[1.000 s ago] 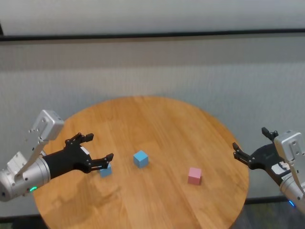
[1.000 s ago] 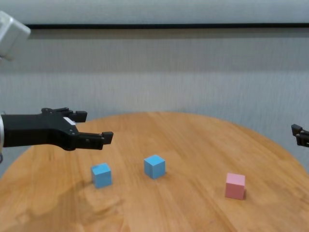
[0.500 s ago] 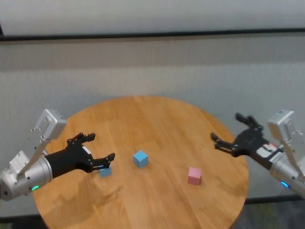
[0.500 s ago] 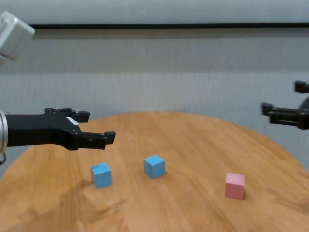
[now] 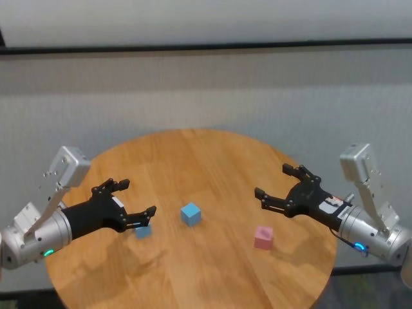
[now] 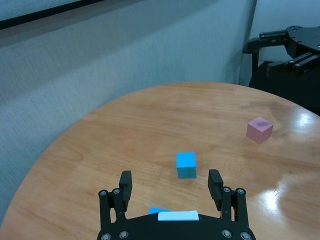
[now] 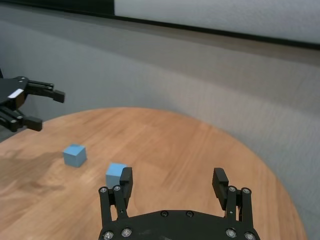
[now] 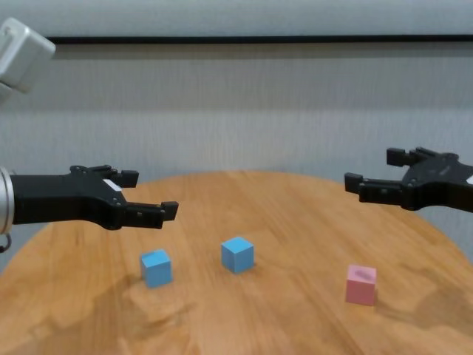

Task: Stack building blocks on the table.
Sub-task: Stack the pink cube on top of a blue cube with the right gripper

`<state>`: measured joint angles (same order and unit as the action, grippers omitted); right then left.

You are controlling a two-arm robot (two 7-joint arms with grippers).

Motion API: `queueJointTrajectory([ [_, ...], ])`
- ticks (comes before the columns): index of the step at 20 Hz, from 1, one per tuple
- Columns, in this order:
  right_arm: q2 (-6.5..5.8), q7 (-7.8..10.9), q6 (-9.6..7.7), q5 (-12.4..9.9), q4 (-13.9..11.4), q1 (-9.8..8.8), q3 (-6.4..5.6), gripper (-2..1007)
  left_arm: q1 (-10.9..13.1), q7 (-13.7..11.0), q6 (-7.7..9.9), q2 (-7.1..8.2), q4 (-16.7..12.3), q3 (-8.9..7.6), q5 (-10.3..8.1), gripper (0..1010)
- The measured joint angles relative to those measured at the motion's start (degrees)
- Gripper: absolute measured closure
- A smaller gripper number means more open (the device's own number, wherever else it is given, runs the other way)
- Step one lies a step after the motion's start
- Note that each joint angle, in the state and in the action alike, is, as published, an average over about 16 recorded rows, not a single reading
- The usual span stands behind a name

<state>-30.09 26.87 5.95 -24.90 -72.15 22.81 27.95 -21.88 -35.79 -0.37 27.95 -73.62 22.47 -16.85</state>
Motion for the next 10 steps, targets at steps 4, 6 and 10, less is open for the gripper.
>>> queueJointTrajectory([
  [4, 0.01, 3.32, -1.28, -1.4, 1.2, 0.44, -0.20, 0, -0.1, 0.0, 0.03, -0.05, 0.1, 0.03, 0.02, 11],
  [6, -0.34, 4.64, -1.84, -1.8, 1.3, 0.40, -0.34, 0, -0.1, 0.0, 0.04, -0.06, 0.1, 0.04, 0.03, 11],
  [10, -1.20, 6.59, -2.62, -1.9, 1.2, 0.03, -0.57, 0, -0.1, 0.0, 0.06, -0.09, 0.1, 0.06, 0.04, 10],
])
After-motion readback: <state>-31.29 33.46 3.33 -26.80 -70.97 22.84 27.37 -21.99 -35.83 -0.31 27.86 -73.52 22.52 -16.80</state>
